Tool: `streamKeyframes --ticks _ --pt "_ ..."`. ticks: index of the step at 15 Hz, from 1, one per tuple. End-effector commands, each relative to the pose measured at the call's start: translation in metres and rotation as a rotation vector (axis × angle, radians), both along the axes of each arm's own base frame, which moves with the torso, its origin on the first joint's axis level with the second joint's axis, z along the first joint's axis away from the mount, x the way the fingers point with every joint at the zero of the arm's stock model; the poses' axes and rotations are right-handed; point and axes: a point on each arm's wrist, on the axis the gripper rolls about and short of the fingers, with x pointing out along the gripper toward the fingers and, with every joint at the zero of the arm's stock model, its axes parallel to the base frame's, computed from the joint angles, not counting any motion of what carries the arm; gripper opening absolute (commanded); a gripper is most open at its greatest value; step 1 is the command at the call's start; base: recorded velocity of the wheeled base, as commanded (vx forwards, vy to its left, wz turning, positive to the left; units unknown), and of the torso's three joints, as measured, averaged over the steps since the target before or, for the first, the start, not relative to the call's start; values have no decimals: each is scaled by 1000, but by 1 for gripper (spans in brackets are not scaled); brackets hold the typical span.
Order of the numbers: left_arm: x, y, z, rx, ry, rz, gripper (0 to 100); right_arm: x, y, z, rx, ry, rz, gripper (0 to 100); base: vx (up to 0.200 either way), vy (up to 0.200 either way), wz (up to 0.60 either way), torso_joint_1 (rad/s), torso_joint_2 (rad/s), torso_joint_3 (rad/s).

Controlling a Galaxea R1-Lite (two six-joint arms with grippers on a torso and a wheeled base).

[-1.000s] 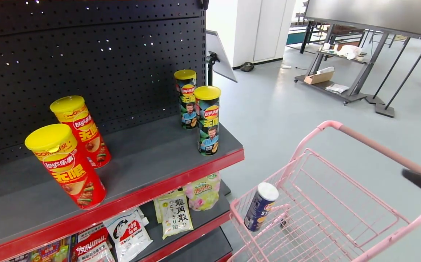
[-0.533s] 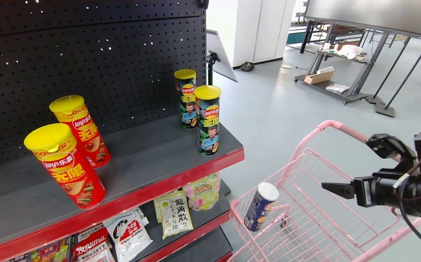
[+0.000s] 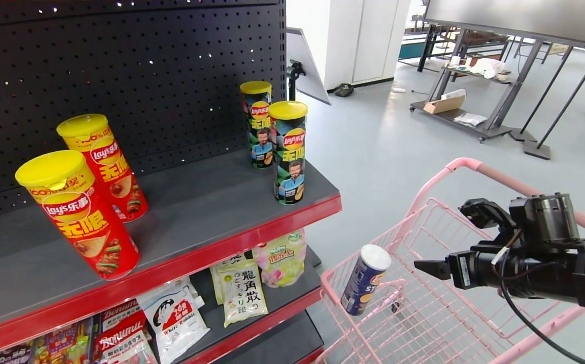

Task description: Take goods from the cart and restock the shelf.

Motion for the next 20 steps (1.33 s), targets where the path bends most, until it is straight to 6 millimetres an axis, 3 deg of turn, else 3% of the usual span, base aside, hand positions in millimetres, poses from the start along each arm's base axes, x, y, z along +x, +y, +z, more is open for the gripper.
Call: streamKeyframes --ticks 1,9,13,15,18,20 --pt "0 0 0 0 0 0 100 2 4 -14 -8 34 11 100 0 0 0 -139 344 203" --pt "0 0 0 0 0 0 100 -7 10 -15 -6 11 41 100 0 0 0 -147 372 219" --pt "0 0 0 0 0 0 100 -28 18 -20 19 35 75 100 0 0 0 -53 145 88" --pt "0 0 0 0 0 0 100 -25 32 -33 89 9 68 100 0 0 0 0 0 0" --pt "0 0 0 0 0 0 100 -13 46 -76 62 -92 23 100 0 0 0 0 0 0" --pt "0 0 0 1 0 0 100 -14 49 -89 65 -116 32 100 0 0 0 0 0 0"
